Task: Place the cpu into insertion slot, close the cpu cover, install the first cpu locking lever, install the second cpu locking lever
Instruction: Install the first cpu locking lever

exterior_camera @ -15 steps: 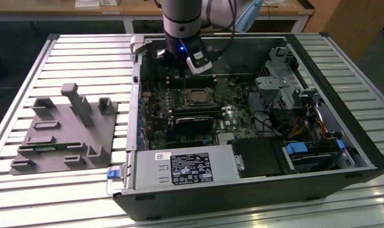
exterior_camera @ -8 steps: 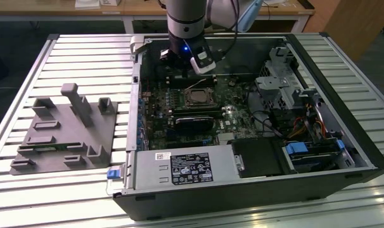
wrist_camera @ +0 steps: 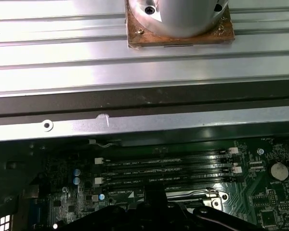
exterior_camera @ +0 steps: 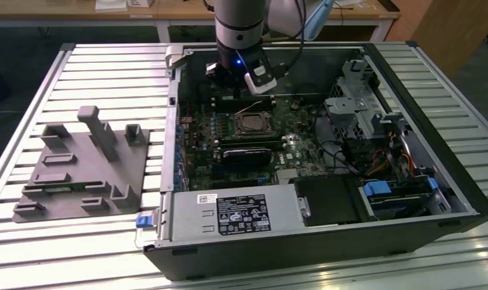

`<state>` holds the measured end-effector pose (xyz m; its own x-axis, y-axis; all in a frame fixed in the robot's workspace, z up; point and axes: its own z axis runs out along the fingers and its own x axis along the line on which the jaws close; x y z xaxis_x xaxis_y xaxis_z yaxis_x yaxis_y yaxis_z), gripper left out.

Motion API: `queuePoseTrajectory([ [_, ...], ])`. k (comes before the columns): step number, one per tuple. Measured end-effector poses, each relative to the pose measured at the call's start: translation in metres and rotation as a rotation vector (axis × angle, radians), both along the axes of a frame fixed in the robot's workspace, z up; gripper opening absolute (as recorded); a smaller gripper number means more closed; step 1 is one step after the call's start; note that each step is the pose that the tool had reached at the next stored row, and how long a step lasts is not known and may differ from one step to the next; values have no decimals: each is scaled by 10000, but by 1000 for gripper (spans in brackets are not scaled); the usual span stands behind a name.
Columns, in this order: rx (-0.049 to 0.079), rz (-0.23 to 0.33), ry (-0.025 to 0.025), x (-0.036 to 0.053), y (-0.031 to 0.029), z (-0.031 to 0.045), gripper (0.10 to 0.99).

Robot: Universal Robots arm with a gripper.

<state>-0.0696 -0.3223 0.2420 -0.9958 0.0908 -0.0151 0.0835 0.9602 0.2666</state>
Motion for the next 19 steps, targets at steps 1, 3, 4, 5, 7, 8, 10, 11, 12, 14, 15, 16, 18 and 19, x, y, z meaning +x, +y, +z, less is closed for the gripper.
queuePoseTrajectory([
  [1, -6, 0, -2, 1, 1, -1, 106],
  [3, -121, 1, -35, 1, 1, -5, 106],
  [4, -190, 1, -67, 0, 1, -10, 106],
  [5, -247, 1, -96, 0, 1, -16, 106],
  [7, -331, 0, -134, 0, 1, -30, 106],
  [8, -379, 1, -150, 0, 2, -37, 106],
  [10, -506, 1, -184, 0, 4, -49, 106],
  [11, -577, 1, -201, 0, 6, -55, 106],
  [12, -634, 1, -213, 0, 8, -61, 106],
  [14, -726, 2, -229, 2, 10, -71, 106],
  [15, -772, 3, -233, 4, 11, -75, 106],
  [16, -816, 3, -236, 7, 12, -80, 106],
  [18, -903, 4, -241, 14, 14, -88, 106],
  [19, -949, 4, -243, 18, 16, -93, 106],
])
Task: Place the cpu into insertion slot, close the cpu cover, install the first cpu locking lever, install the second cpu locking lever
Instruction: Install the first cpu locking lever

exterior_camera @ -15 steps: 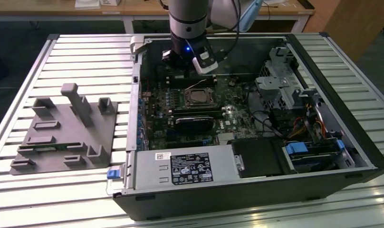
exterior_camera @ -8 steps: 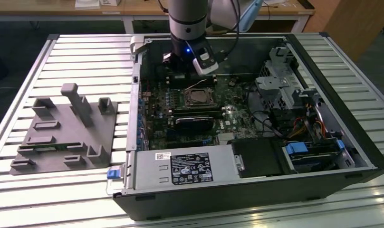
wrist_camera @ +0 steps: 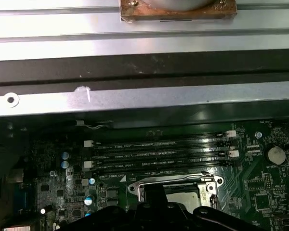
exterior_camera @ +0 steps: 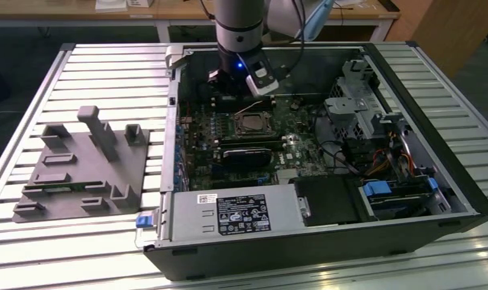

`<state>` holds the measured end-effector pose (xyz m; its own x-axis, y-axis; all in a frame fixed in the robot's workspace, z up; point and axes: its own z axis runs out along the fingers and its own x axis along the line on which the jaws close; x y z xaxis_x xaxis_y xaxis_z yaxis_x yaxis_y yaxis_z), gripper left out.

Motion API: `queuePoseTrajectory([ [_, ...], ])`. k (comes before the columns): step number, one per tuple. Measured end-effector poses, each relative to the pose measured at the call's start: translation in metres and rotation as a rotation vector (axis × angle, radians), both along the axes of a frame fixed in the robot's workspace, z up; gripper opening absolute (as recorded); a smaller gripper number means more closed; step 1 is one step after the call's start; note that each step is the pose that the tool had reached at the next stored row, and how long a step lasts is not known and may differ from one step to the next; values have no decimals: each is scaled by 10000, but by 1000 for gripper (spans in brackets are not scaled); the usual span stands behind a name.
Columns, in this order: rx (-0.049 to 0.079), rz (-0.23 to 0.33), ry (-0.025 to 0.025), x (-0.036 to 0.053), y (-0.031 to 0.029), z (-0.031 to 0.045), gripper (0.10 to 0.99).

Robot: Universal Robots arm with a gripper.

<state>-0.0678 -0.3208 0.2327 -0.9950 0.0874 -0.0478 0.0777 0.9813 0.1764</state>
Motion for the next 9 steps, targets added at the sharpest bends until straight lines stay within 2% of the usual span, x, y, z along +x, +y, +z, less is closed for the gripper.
queuePoseTrajectory([
  [9, -350, 0, -10, 51, 9, -35, 106],
])
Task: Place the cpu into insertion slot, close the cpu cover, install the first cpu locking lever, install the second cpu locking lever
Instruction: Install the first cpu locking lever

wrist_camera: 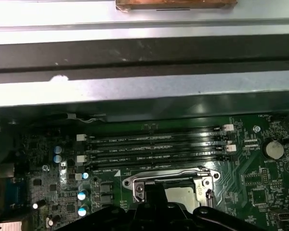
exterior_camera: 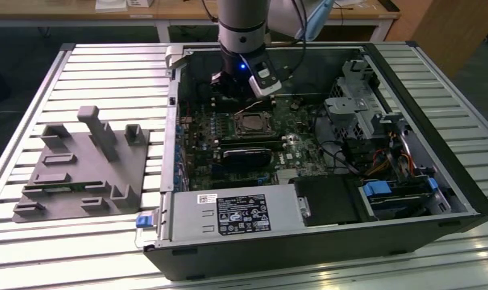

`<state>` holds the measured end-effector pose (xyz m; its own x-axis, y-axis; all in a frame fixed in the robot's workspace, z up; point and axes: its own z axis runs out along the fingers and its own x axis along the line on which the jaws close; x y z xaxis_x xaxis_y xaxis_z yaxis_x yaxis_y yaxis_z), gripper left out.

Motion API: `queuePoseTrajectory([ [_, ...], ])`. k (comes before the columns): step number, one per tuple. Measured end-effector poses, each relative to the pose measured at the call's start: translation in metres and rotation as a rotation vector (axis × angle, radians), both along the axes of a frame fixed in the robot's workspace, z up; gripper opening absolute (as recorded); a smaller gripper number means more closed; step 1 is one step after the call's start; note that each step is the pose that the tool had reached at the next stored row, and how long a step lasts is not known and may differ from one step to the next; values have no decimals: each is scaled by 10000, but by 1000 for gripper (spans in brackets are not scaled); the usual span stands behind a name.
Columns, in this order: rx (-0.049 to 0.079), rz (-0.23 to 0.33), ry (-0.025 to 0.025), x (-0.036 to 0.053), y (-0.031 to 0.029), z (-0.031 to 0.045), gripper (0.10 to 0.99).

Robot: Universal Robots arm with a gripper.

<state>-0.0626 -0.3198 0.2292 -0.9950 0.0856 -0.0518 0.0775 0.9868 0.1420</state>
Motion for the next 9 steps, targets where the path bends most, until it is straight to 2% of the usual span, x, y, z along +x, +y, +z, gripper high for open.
queuePoseTrajectory([
  [9, -332, -1, -3, 66, 10, -33, 106],
])
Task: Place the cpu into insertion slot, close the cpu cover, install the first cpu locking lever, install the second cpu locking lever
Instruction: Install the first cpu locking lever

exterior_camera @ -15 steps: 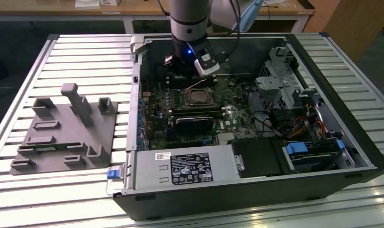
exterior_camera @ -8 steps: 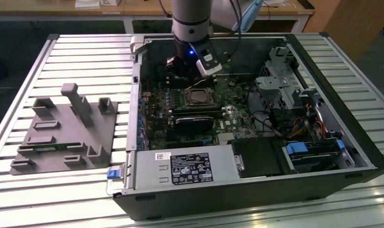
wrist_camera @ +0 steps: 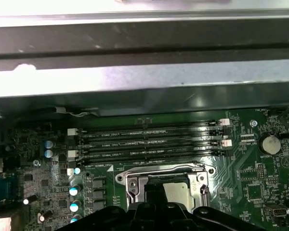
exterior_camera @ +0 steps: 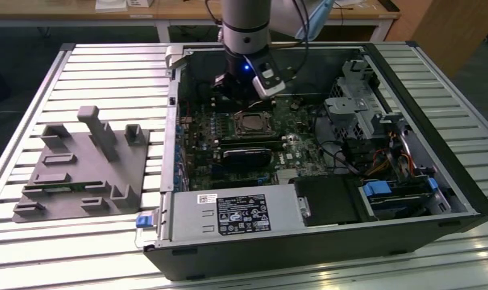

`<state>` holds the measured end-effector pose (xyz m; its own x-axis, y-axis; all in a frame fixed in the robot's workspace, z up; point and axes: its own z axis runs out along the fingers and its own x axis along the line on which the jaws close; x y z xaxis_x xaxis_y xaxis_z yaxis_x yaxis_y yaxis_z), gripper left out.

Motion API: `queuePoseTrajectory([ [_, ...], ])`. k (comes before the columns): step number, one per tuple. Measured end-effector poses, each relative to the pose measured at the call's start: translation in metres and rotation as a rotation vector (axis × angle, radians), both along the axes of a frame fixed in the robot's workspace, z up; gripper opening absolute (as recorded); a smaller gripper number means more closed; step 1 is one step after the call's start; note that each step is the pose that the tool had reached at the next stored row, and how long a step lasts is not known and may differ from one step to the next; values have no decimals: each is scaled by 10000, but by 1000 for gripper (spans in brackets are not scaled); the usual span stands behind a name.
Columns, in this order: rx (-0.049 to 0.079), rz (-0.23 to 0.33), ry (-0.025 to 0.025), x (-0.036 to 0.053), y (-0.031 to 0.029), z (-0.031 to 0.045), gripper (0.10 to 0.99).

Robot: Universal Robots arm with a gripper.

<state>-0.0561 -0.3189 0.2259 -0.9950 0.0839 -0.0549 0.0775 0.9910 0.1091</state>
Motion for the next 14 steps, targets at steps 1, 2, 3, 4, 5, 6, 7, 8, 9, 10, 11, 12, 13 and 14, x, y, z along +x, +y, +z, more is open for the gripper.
queuePoseTrajectory([
  [1, -37, 0, 0, 8, 1, -4, 106],
  [2, -75, 1, -1, 15, 3, -8, 106],
  [3, -115, 0, -1, 22, 5, -11, 106],
  [4, -132, -1, -1, 26, 8, -13, 106],
  [5, -134, 0, 0, 32, 13, -14, 106],
  [6, -137, 1, 0, 39, 18, -15, 106],
  [7, -136, 1, 0, 48, 25, -16, 106],
  [8, -137, 1, 0, 58, 32, -17, 106],
  [9, -138, 1, 0, 70, 40, -19, 106],
  [10, -139, 1, 0, 83, 48, -20, 106],
  [11, -140, 0, 0, 96, 55, -22, 106],
  [12, -142, 0, -1, 110, 63, -23, 106],
  [13, -143, 0, 0, 124, 71, -25, 106],
  [14, -147, 0, 0, 138, 80, -26, 106],
])
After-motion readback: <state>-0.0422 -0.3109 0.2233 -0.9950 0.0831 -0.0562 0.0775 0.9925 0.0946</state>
